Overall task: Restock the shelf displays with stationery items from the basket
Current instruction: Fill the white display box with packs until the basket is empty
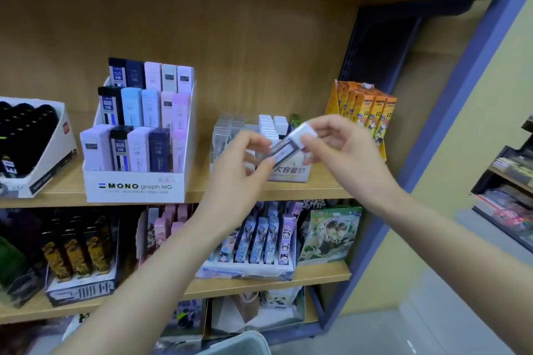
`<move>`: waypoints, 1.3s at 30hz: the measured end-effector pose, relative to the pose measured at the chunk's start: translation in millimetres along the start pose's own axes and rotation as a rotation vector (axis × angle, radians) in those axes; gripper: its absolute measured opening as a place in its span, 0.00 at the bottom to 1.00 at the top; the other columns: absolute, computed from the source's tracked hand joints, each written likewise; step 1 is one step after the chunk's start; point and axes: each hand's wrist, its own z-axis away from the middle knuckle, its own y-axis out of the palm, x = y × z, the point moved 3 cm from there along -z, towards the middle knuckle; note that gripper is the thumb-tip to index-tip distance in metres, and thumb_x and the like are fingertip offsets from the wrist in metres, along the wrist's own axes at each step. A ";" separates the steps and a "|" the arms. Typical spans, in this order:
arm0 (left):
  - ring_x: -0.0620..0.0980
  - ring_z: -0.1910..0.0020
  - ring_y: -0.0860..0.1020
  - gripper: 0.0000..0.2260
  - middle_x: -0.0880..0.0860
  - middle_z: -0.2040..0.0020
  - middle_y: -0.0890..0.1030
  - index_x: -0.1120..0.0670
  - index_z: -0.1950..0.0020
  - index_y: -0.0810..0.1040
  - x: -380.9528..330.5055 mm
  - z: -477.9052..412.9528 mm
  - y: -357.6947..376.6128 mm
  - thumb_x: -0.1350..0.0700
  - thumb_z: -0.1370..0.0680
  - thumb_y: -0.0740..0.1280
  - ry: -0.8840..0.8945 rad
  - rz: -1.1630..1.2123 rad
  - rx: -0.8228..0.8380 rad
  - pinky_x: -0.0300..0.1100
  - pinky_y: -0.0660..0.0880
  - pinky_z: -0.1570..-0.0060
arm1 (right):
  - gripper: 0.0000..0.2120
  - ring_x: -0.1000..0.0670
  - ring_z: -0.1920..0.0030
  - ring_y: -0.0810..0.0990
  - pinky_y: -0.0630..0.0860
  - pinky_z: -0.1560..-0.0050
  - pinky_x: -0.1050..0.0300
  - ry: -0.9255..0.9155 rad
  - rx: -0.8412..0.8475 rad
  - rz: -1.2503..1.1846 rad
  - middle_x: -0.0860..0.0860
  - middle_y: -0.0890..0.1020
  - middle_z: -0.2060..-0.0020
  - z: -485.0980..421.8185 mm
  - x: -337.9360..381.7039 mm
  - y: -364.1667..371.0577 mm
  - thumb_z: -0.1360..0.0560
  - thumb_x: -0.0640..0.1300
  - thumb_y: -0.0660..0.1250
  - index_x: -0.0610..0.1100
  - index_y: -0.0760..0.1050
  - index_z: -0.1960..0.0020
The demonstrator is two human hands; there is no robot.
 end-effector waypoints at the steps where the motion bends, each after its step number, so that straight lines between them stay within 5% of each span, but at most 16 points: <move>1: 0.38 0.54 0.74 0.07 0.42 0.50 0.76 0.47 0.51 0.72 -1.4 -8.4 0.7 0.59 0.22 0.65 0.061 -0.090 -0.003 0.29 0.68 0.55 | 0.06 0.54 0.60 0.80 0.79 0.59 0.60 -0.029 -0.070 0.032 0.54 0.81 0.60 -6.5 -1.4 -8.0 0.24 0.38 0.67 0.48 0.76 0.55; 5: 0.47 0.41 0.69 0.10 0.47 0.43 0.73 0.52 0.40 0.73 5.9 -36.9 7.7 0.59 0.21 0.62 0.251 -0.466 0.103 0.41 0.64 0.42 | 0.04 0.60 0.62 0.75 0.72 0.58 0.70 -0.104 -0.122 0.282 0.58 0.78 0.61 -29.3 -17.9 -17.1 0.24 0.39 0.67 0.47 0.75 0.55; 9: 0.52 0.37 0.68 0.13 0.51 0.39 0.73 0.55 0.36 0.71 19.9 -50.2 13.2 0.58 0.20 0.61 0.229 -0.657 0.210 0.48 0.63 0.37 | 0.03 0.60 0.61 0.74 0.68 0.60 0.74 -0.178 -0.096 0.449 0.52 0.78 0.58 -48.8 -36.6 -3.0 0.24 0.40 0.66 0.47 0.74 0.55; 13: 0.52 0.38 0.69 0.13 0.52 0.39 0.73 0.55 0.35 0.70 24.1 -52.3 13.3 0.60 0.20 0.60 0.230 -0.666 0.204 0.49 0.65 0.39 | 0.02 0.54 0.57 0.75 0.74 0.55 0.61 -0.245 -0.100 0.503 0.51 0.77 0.56 -68.1 -37.6 7.3 0.23 0.40 0.64 0.45 0.74 0.52; 18: 0.51 0.38 0.69 0.14 0.52 0.39 0.72 0.55 0.34 0.69 26.4 -50.7 15.1 0.59 0.20 0.59 0.262 -0.687 0.206 0.47 0.64 0.39 | 0.06 0.51 0.54 0.77 0.76 0.50 0.49 -0.192 0.110 0.623 0.52 0.77 0.57 -82.6 -45.0 15.8 0.24 0.40 0.67 0.44 0.73 0.49; 24: 0.51 0.37 0.68 0.14 0.52 0.38 0.72 0.55 0.33 0.68 28.9 -50.9 16.0 0.59 0.19 0.58 0.308 -0.712 0.194 0.46 0.62 0.39 | 0.07 0.48 0.45 0.70 0.65 0.46 0.56 -0.251 0.135 0.911 0.49 0.78 0.50 -92.3 -51.5 20.3 0.25 0.45 0.69 0.46 0.79 0.48; 34: 0.57 0.35 0.67 0.17 0.57 0.32 0.67 0.57 0.32 0.69 21.5 -45.3 13.3 0.62 0.21 0.61 0.348 -0.841 0.163 0.50 0.64 0.37 | 0.15 0.43 0.41 0.71 0.68 0.42 0.51 -0.298 -0.002 0.914 0.44 0.76 0.41 -61.8 -49.8 20.8 0.21 0.38 0.61 0.41 0.70 0.35; 39: 0.57 0.46 0.70 0.13 0.61 0.44 0.75 0.61 0.41 0.74 17.5 8.2 -7.8 0.63 0.26 0.60 0.506 -0.826 0.019 0.48 0.66 0.49 | 0.11 0.42 0.49 0.74 0.70 0.51 0.50 -0.413 -0.086 0.923 0.42 0.75 0.48 -4.2 -47.6 21.4 0.23 0.38 0.63 0.38 0.72 0.41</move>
